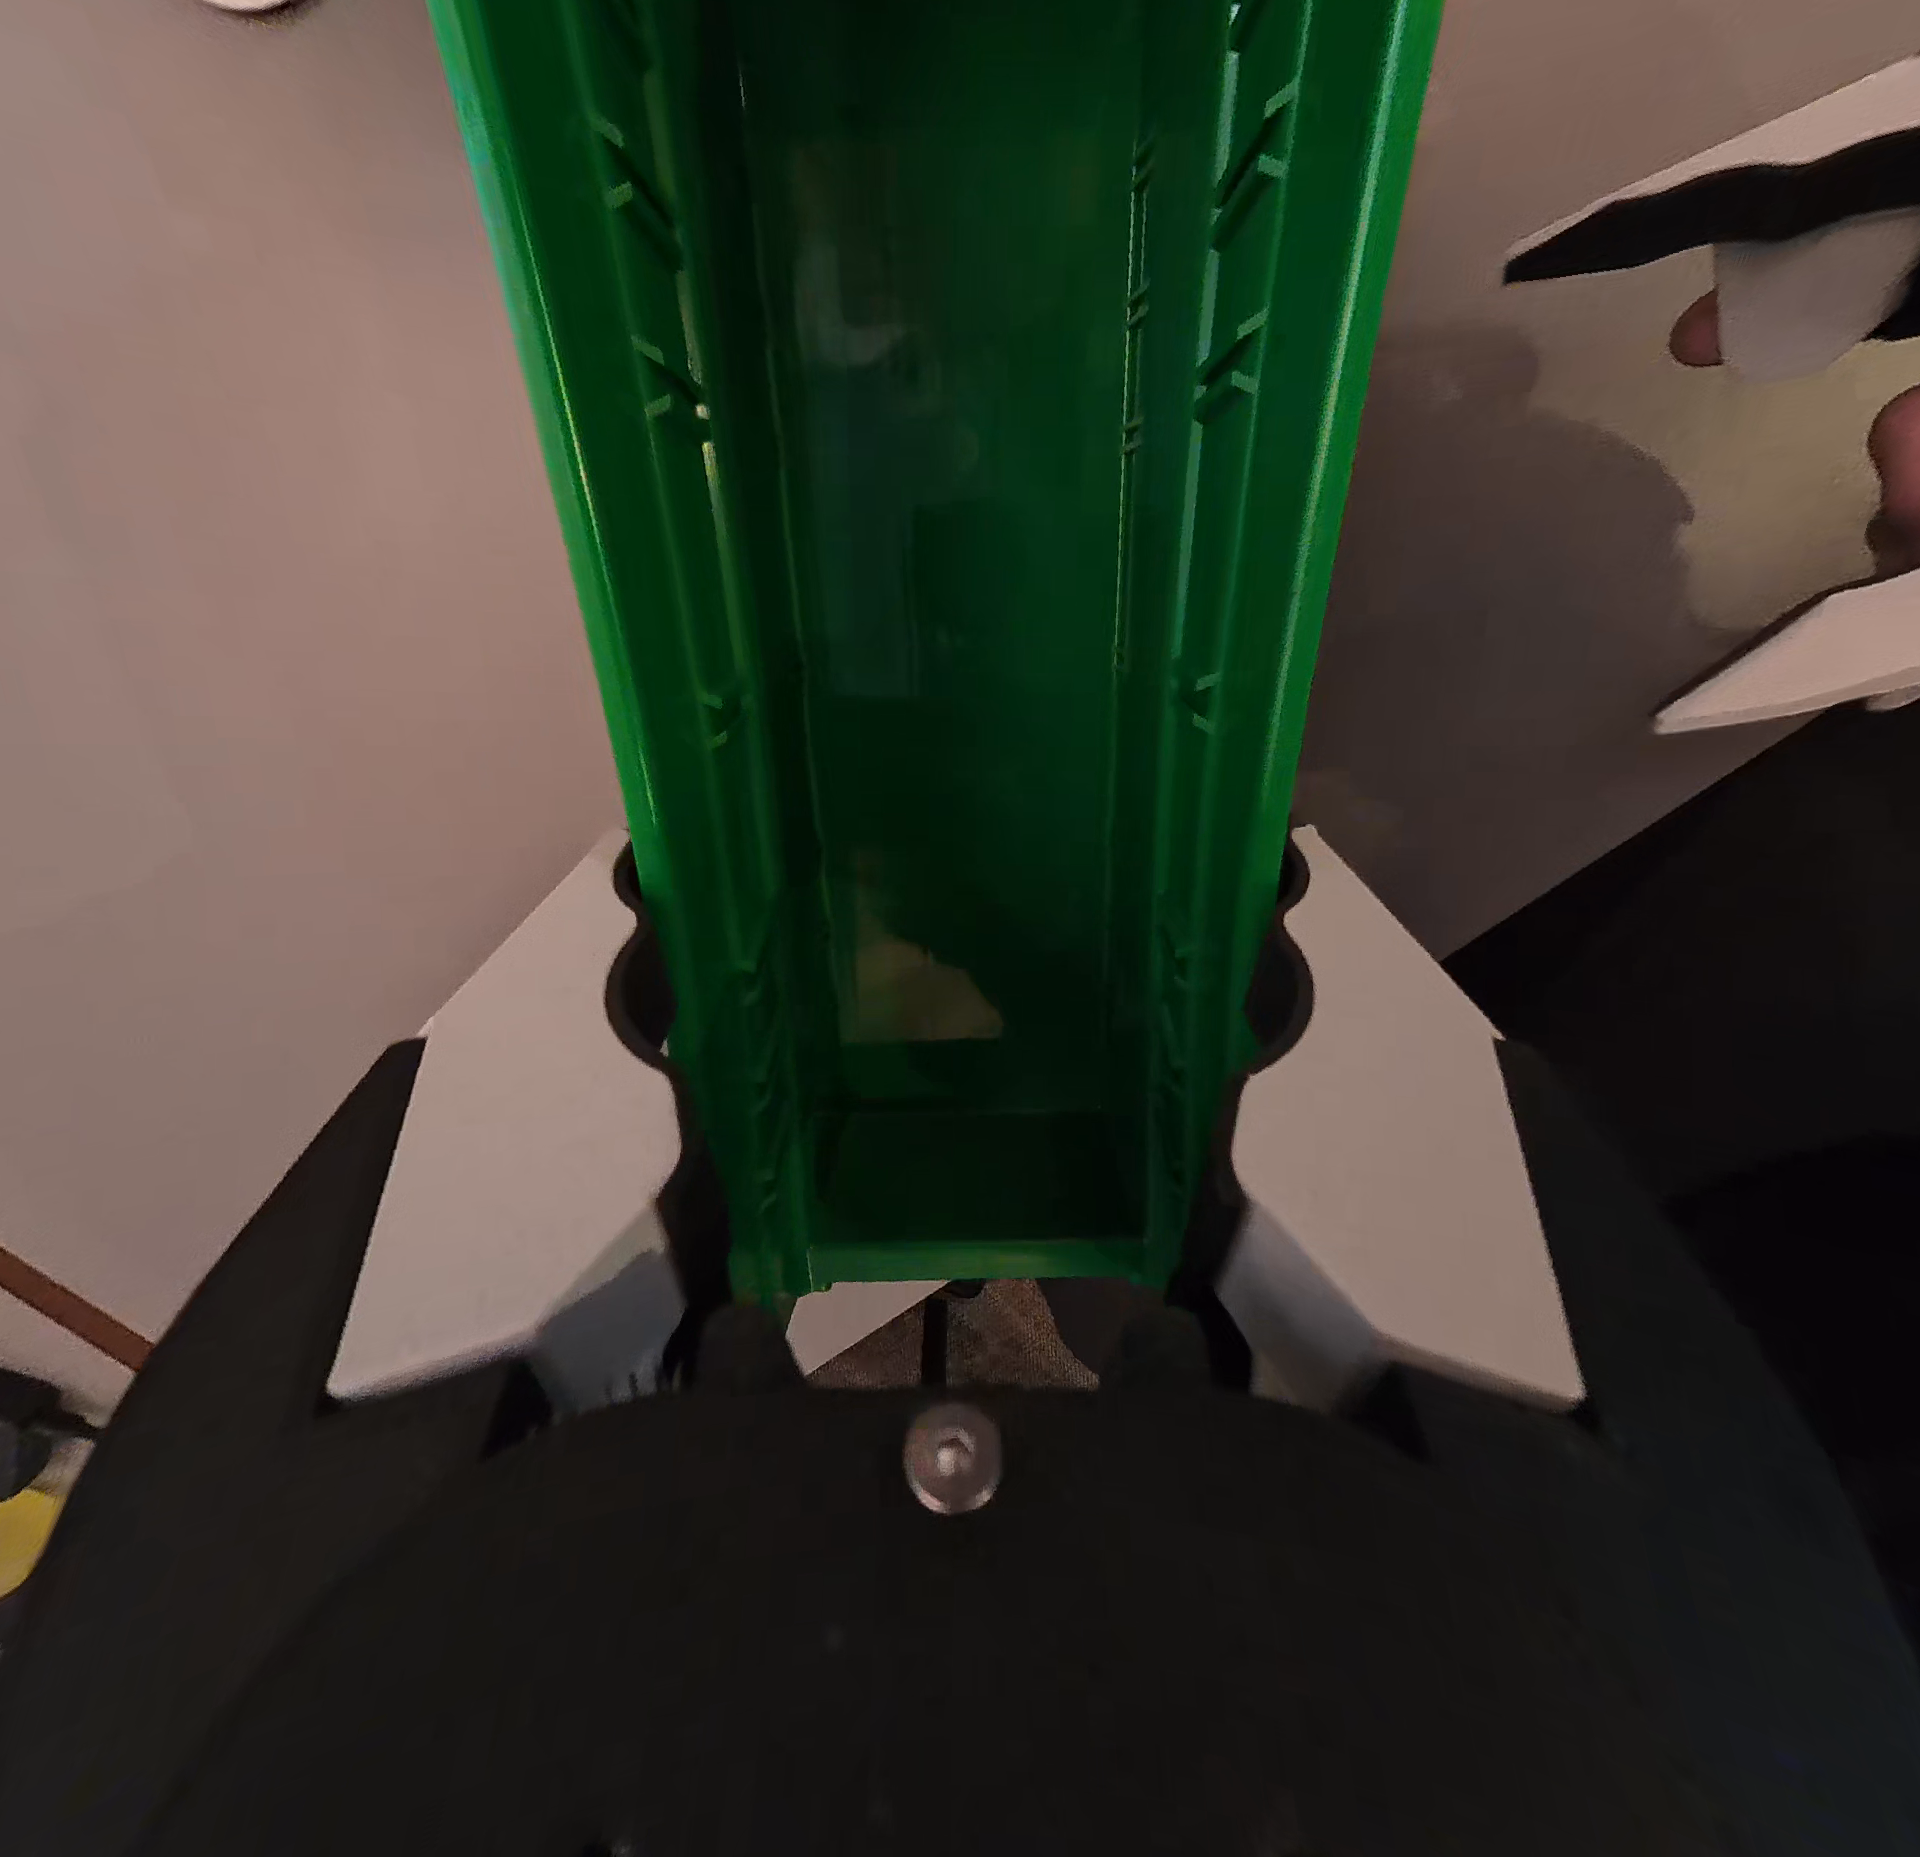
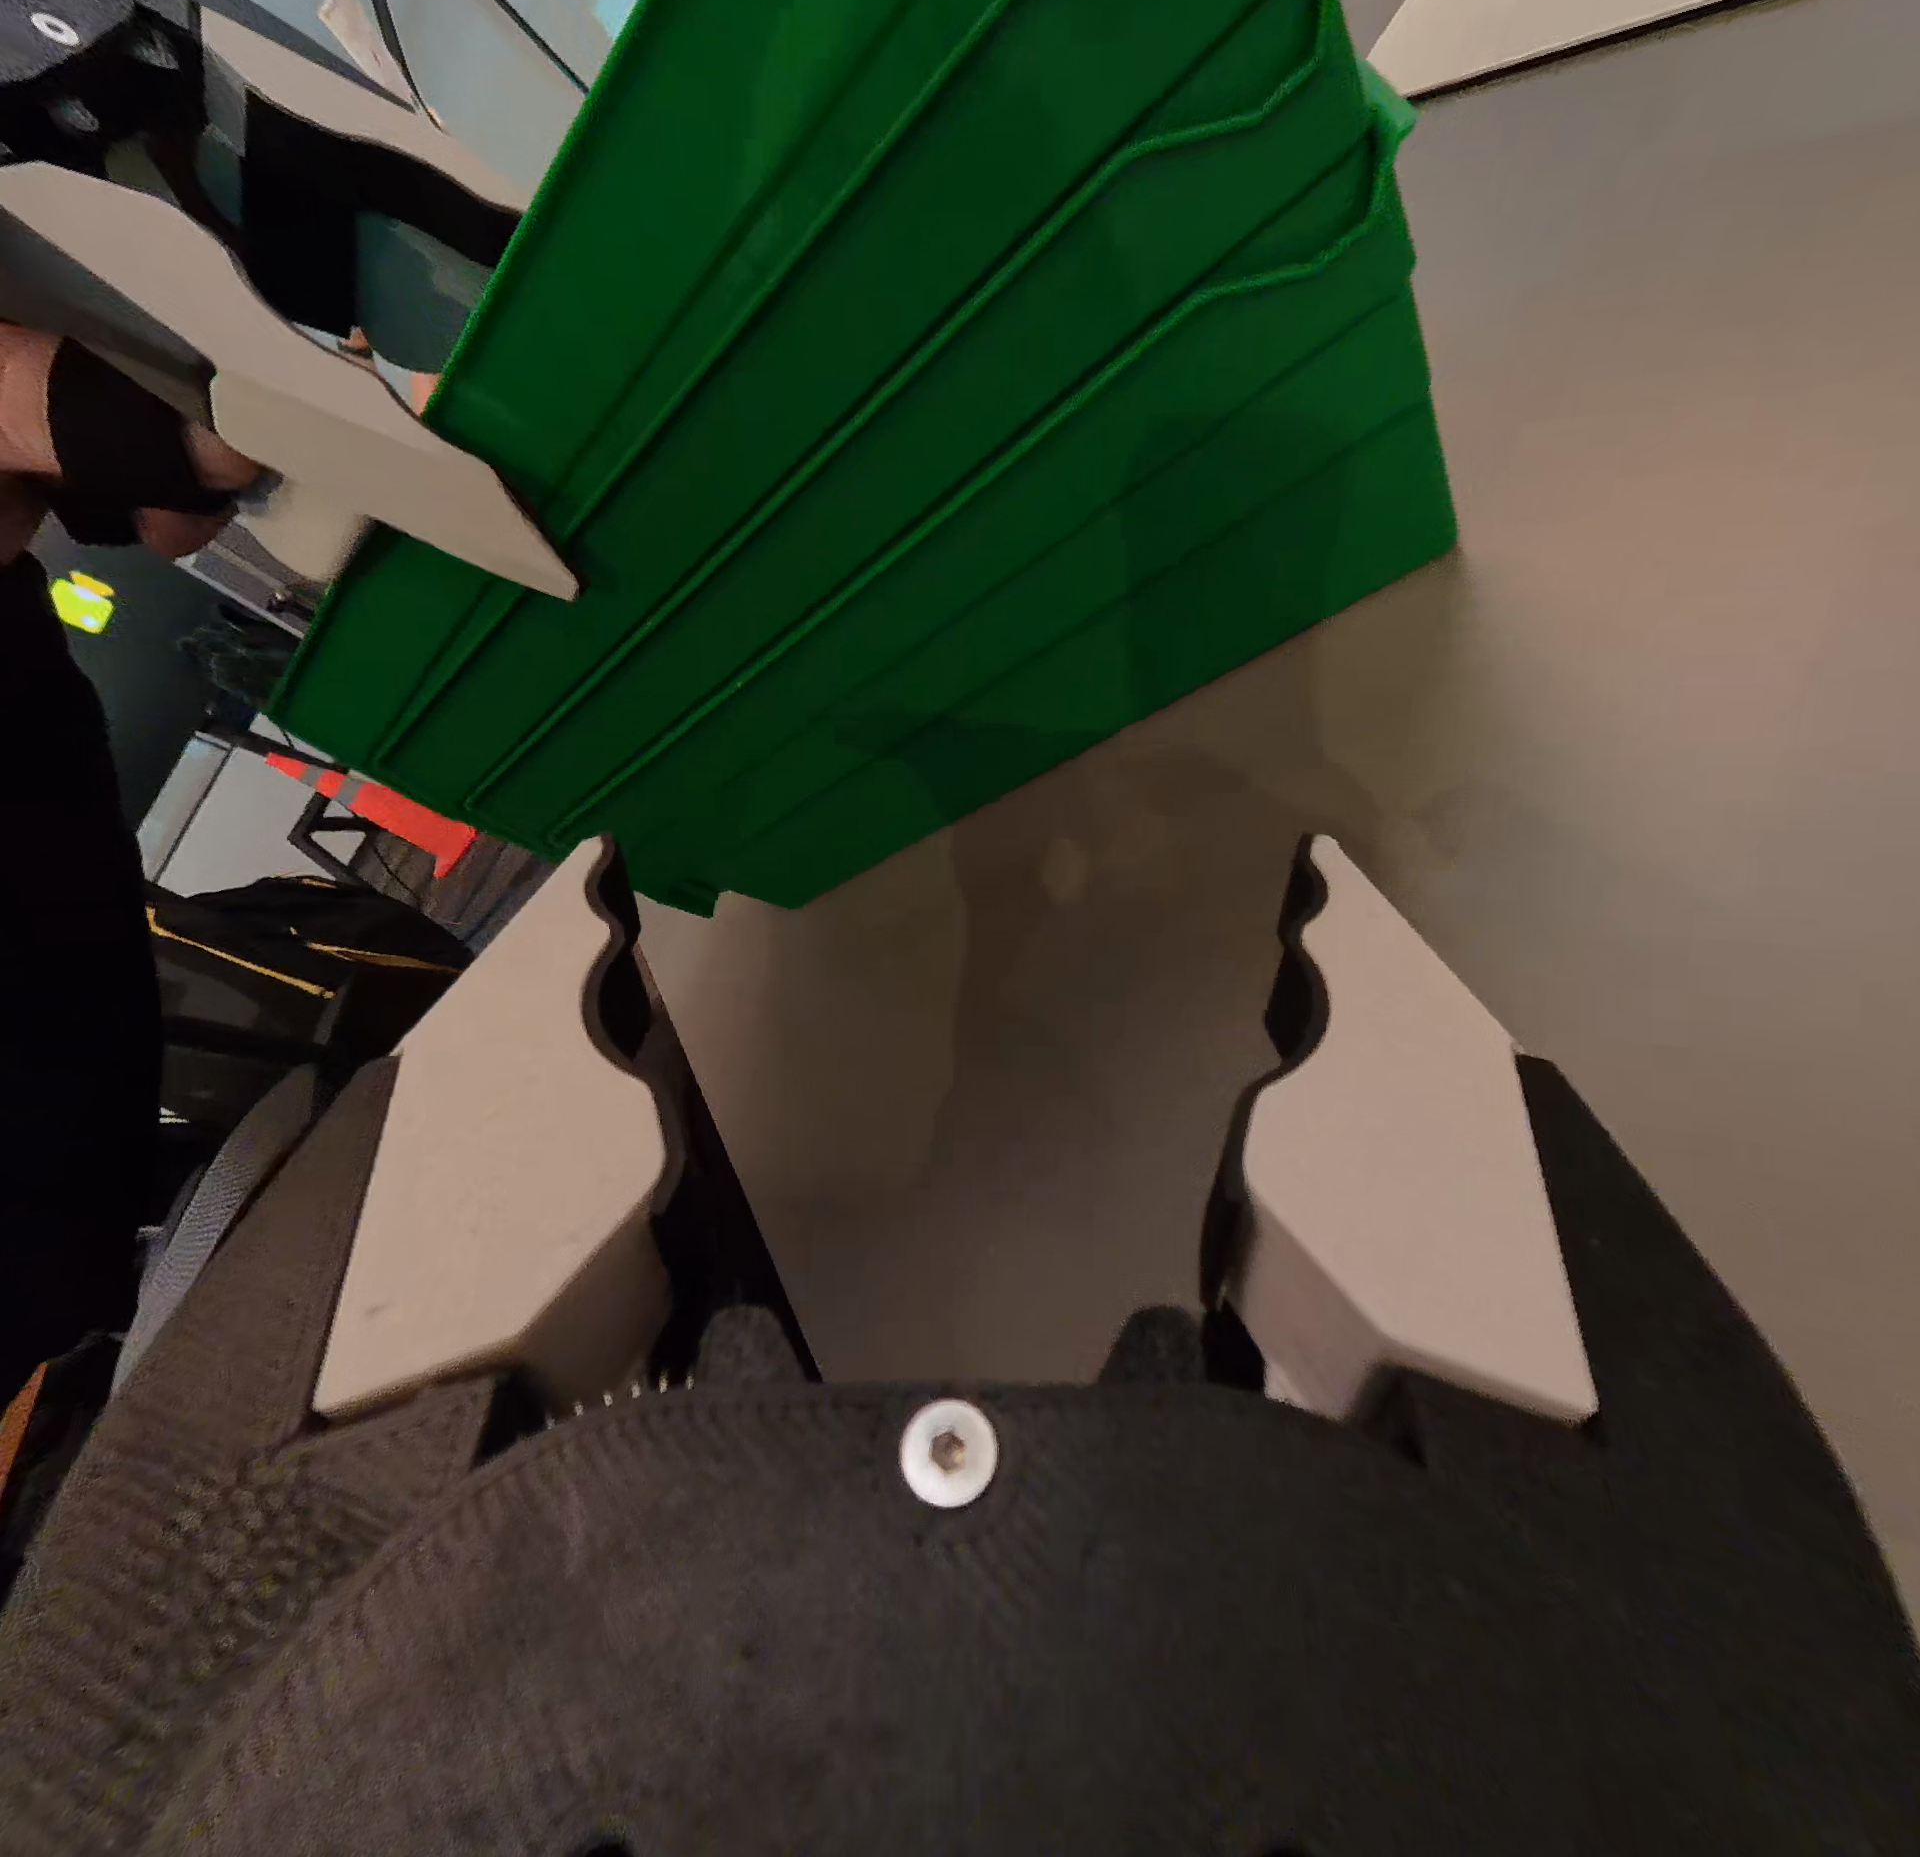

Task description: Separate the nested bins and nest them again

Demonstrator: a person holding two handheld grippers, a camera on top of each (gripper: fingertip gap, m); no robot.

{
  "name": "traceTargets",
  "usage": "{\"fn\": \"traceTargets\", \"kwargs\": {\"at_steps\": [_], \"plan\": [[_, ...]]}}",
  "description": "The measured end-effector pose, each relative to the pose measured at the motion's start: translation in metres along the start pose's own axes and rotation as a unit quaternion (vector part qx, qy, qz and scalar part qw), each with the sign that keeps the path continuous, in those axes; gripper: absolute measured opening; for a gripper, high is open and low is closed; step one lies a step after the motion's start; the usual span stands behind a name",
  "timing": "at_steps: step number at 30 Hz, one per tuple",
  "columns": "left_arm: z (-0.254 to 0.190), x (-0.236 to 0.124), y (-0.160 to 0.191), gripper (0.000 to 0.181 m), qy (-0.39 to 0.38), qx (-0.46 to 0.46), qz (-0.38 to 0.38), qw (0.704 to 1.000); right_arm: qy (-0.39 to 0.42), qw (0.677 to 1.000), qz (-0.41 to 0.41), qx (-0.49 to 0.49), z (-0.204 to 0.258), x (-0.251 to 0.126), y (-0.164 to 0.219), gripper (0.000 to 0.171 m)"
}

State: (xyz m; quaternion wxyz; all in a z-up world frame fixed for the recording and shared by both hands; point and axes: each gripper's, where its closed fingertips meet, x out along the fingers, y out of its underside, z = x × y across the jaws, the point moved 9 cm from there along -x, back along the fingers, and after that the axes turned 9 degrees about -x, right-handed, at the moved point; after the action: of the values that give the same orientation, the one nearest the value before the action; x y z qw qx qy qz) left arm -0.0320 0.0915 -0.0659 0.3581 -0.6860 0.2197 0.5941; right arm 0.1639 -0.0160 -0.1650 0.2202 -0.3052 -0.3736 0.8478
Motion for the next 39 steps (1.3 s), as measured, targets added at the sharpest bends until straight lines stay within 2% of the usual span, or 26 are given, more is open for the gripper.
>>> {"fn": "traceTargets", "kwargs": {"at_steps": [1, 10, 20, 23, 31, 39], "plan": [[0.005, -0.001, 0.003, 0.113, 0.0, -0.005, -0.001, 1.0, 0.001, 1.0, 0.004, -0.003, 0.0, 0.001, 0.001, 0.122], [0.088, -0.017, 0.058, 0.114, -0.032, -0.115, -0.003, 0.993, -0.001, 0.998, 0.052, -0.021, 0.003, 0.02, 0.014, 0.119], [0.171, -0.035, 0.123, 0.116, -0.054, -0.252, -0.037, 0.965, -0.006, 0.994, 0.097, -0.045, 0.011, 0.037, 0.028, 0.117], [0.181, -0.037, 0.131, 0.119, -0.053, -0.277, -0.049, 0.958, -0.008, 0.992, 0.109, -0.055, 0.015, 0.041, 0.031, 0.117], [0.184, -0.044, 0.133, 0.133, -0.057, -0.265, -0.085, 0.959, -0.009, 0.991, 0.116, -0.059, 0.017, 0.041, 0.033, 0.115], [0.185, -0.051, 0.129, 0.113, -0.035, -0.26, -0.07, 0.962, -0.009, 0.986, 0.145, -0.077, 0.018, 0.046, 0.039, 0.108]]}}
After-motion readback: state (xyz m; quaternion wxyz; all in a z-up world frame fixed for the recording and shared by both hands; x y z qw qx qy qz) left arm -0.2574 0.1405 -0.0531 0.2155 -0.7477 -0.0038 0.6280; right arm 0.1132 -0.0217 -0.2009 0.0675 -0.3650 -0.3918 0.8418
